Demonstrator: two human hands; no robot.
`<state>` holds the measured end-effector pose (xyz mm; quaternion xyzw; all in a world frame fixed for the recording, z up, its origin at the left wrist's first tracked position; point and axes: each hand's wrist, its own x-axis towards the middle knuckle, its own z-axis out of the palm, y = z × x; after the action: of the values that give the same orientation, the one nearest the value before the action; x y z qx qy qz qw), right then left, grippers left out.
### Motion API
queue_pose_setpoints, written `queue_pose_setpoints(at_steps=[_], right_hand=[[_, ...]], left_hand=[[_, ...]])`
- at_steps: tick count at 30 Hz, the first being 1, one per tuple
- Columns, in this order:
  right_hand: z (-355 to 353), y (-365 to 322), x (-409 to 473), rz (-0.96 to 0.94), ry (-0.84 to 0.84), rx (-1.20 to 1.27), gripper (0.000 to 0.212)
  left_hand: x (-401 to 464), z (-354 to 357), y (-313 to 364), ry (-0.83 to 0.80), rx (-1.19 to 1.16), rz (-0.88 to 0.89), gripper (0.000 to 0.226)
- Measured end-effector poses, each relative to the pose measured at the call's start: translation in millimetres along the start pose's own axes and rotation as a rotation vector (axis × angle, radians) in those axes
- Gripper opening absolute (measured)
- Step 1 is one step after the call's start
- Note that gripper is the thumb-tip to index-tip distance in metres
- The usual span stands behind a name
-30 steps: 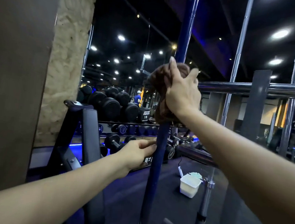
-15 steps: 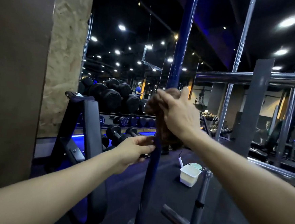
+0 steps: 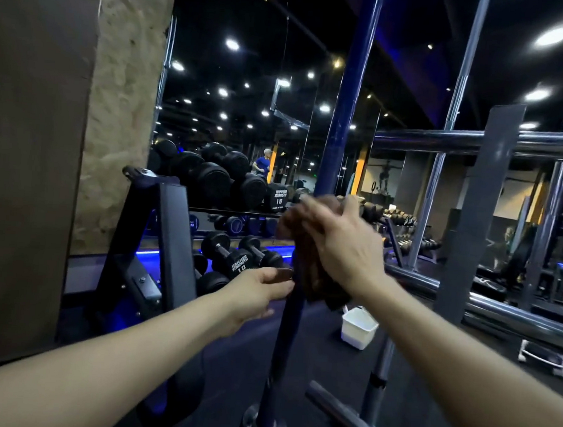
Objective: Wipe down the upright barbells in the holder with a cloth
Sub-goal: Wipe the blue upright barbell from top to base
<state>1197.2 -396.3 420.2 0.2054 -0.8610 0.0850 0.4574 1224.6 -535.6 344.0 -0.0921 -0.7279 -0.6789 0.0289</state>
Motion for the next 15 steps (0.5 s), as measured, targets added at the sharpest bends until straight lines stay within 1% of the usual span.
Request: queue_pose_setpoints(at_steps=[3, 6, 11, 13, 15], right_hand=[[-25.8, 4.2, 42.8, 0.093, 0.159, -0.021, 0.047], [-20.0, -0.7, 47.1, 0.066, 0.255, -0.099, 0.052], [17.2, -12.5, -4.7, -0.005, 0.191, 0.016, 0.041], [13.5, -10.9, -5.3, -0.055, 0.202, 0.001, 0.038], [-1.4, -10.7, 8.5, -0.038, 0.237, -0.018, 0.031]], left_hand=[[1.2, -2.3, 2.4, -0.019, 0.038, 0.007, 0.023], [4.1, -4.4, 1.0, -0.011, 0.012, 0.017, 0.023], [0.4, -3.4, -2.3, 0.003, -0.032, 0.009, 0.022], [-1.9, -3.2, -1.1, -0.008, -0.025, 0.006, 0.024], [-1.3, -3.9, 0.0, -0.018, -0.014, 0.001, 0.026]])
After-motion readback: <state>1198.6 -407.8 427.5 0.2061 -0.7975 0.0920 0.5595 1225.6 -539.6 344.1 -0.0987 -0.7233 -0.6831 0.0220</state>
